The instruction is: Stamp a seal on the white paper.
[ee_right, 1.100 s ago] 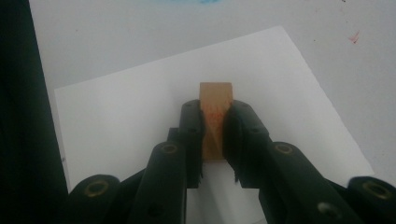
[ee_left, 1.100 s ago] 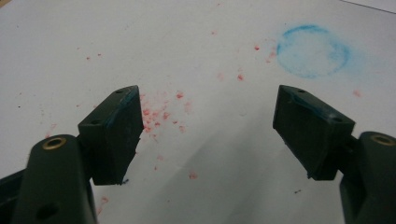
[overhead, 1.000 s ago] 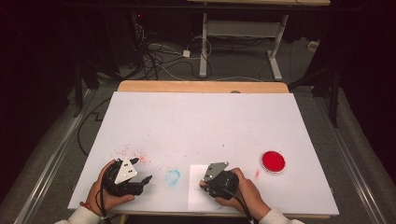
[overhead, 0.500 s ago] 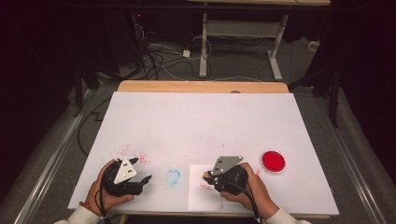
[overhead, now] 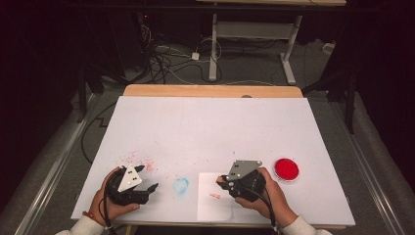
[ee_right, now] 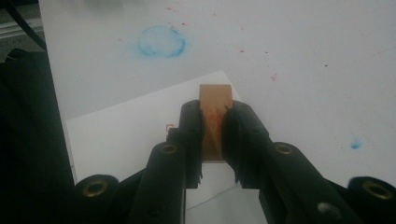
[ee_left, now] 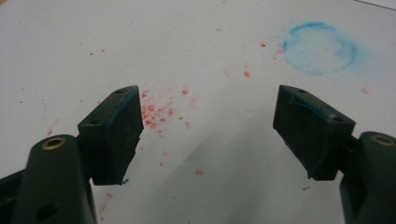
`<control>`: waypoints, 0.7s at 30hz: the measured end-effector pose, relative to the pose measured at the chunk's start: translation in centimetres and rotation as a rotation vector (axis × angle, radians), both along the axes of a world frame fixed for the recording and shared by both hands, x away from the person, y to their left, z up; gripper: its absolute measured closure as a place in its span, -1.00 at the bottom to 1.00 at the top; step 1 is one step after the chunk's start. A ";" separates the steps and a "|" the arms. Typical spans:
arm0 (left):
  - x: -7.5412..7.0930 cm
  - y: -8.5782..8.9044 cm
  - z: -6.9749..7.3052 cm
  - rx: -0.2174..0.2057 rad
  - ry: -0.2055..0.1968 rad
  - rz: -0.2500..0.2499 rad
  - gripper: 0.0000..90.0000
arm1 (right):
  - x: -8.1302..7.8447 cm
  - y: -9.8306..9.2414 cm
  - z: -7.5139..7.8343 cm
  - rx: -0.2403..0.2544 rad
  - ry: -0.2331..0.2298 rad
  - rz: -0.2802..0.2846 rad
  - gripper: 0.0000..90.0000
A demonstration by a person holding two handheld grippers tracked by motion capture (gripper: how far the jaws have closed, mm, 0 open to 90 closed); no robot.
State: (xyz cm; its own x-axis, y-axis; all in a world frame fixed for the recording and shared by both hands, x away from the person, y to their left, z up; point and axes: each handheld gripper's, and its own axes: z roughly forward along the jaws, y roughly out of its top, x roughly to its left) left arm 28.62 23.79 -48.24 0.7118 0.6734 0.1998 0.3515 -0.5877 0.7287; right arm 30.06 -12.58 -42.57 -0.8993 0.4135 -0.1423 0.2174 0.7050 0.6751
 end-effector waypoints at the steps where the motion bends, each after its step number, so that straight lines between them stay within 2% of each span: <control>1: 0.0 0.0 0.0 0.000 0.001 0.000 -0.48 | 0.0 -0.1 0.0 -0.001 0.003 -0.003 0.69; 21: 0.0 0.0 -0.1 0.001 0.006 -0.006 -0.48 | 0.0 -0.7 0.7 -0.004 -0.030 -0.014 0.69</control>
